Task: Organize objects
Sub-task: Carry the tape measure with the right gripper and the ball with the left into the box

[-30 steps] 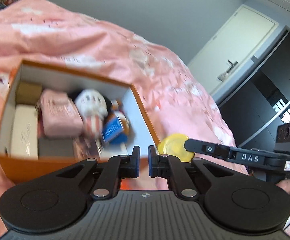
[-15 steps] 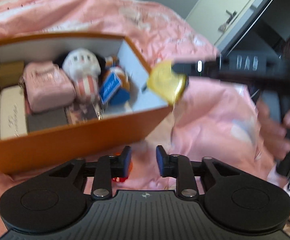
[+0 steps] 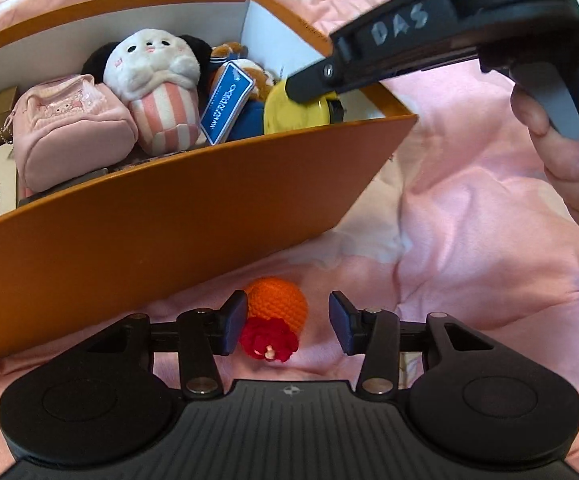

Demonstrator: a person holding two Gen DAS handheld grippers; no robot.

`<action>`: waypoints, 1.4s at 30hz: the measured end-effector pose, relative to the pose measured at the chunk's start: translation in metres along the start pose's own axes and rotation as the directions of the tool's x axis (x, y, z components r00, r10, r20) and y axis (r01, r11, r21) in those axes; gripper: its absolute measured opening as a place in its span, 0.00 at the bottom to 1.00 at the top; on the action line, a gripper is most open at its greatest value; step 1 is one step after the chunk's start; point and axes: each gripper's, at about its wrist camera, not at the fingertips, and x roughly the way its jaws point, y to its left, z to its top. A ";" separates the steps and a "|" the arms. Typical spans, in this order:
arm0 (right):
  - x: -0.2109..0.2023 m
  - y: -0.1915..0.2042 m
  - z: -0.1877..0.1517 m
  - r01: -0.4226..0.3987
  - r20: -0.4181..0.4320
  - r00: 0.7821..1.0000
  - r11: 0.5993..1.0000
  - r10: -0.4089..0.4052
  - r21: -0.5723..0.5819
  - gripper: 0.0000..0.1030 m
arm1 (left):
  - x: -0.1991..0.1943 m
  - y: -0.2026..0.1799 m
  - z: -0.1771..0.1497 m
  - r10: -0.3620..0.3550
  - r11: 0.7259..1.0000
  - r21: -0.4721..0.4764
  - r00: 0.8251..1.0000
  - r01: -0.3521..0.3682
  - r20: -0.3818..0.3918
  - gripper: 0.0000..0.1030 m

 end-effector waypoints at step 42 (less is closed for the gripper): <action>-0.050 -0.007 0.015 0.072 0.097 0.993 0.997 -0.071 -0.008 0.22 | -0.073 0.066 0.083 -0.049 0.949 -0.301 0.985 0.097 0.165 0.43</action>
